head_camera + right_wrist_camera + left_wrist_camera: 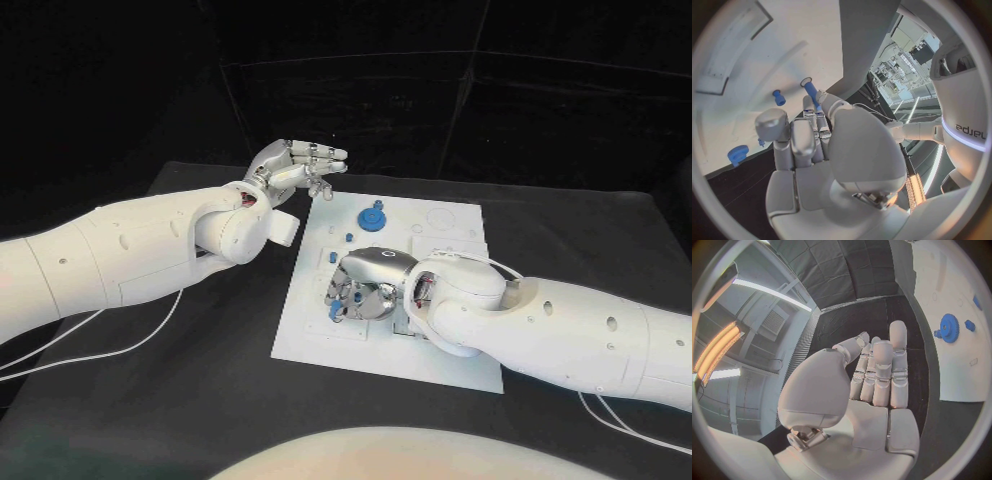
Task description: Assemble the parts on the task board
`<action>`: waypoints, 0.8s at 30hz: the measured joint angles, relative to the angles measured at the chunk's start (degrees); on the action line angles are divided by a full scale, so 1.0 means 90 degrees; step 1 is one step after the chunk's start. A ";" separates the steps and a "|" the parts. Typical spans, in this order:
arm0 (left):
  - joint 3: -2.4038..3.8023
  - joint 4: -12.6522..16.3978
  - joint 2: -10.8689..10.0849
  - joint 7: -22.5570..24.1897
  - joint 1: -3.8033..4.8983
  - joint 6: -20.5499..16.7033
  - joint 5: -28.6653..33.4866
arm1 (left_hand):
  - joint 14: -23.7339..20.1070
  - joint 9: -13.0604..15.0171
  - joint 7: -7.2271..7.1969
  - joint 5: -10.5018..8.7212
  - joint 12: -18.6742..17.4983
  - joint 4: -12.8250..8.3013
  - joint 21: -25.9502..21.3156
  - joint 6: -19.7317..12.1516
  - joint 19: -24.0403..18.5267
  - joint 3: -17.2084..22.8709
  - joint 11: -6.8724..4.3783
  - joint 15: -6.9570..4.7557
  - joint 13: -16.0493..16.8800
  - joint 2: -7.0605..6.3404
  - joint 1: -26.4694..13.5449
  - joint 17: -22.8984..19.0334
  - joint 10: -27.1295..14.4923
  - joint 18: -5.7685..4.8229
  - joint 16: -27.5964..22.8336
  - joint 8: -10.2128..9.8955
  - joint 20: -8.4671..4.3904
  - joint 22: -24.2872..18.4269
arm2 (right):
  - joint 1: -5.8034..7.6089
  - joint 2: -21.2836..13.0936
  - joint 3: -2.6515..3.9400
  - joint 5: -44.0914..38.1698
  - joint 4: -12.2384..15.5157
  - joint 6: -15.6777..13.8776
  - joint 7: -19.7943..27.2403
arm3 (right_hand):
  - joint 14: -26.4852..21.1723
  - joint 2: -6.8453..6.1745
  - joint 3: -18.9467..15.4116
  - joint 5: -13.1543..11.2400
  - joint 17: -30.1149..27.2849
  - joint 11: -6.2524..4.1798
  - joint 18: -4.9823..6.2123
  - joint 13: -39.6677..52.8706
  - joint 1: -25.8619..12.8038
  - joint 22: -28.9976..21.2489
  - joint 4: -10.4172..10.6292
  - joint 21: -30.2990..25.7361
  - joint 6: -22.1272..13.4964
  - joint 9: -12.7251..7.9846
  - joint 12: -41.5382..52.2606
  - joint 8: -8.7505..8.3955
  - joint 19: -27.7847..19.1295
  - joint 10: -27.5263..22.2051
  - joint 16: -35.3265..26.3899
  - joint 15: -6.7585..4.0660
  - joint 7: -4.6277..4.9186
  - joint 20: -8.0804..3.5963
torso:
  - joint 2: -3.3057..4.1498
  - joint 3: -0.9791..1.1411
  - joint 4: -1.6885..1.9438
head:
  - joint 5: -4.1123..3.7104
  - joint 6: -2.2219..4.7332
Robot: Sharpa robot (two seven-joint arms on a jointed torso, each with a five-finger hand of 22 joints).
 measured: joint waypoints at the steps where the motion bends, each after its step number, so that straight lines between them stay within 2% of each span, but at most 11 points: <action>1: 0.0000 -0.0002 0.0000 0.0000 0.0000 0.0000 0.0000 | 0.0000 0.0000 0.0000 0.0000 0.0000 0.0000 0.0000 0.0000 0.0000 0.0000 0.0000 0.0000 0.0000 0.0000 0.0000 0.0000 0.0000 0.0000 0.0000 0.0000 0.0000 0.0000 | 0.0000 0.0000 0.0000 -0.0004 0.0001 0.0006 0.0000 | 0.0000 0.0000 0.0000 0.0000 0.0000 0.0000 0.0000 0.0000 0.0000 0.0000 0.0000 0.0000 0.0001 -0.0002 0.0000 0.0000 0.0000 0.0000 0.0000 0.0000 0.0001 0.0000 | 0.0000 -0.0001 0.0000 | 0.0000 -0.0001; 24: -0.0001 -0.0026 0.0000 -0.0006 0.0000 0.0009 0.0000 | -0.0023 0.0000 0.0000 0.0000 0.0000 0.0000 0.0000 0.0000 0.0000 0.0000 0.0023 0.0023 0.0000 0.0000 0.0000 -0.0014 -0.0023 -0.0001 -0.0026 0.0000 0.0000 -0.0005 | -0.0007 -0.0072 -0.0006 -0.0159 0.0084 0.0052 -0.0032 | 0.0000 -0.0006 0.0023 -0.0001 0.0000 0.0000 0.0000 -0.0001 0.0006 0.0025 -0.0028 0.0000 0.0000 0.0006 -0.0025 0.0000 0.0000 0.0000 0.0000 0.0000 0.0006 0.0000 | -0.0003 -0.0001 0.0000 | -0.0007 0.0013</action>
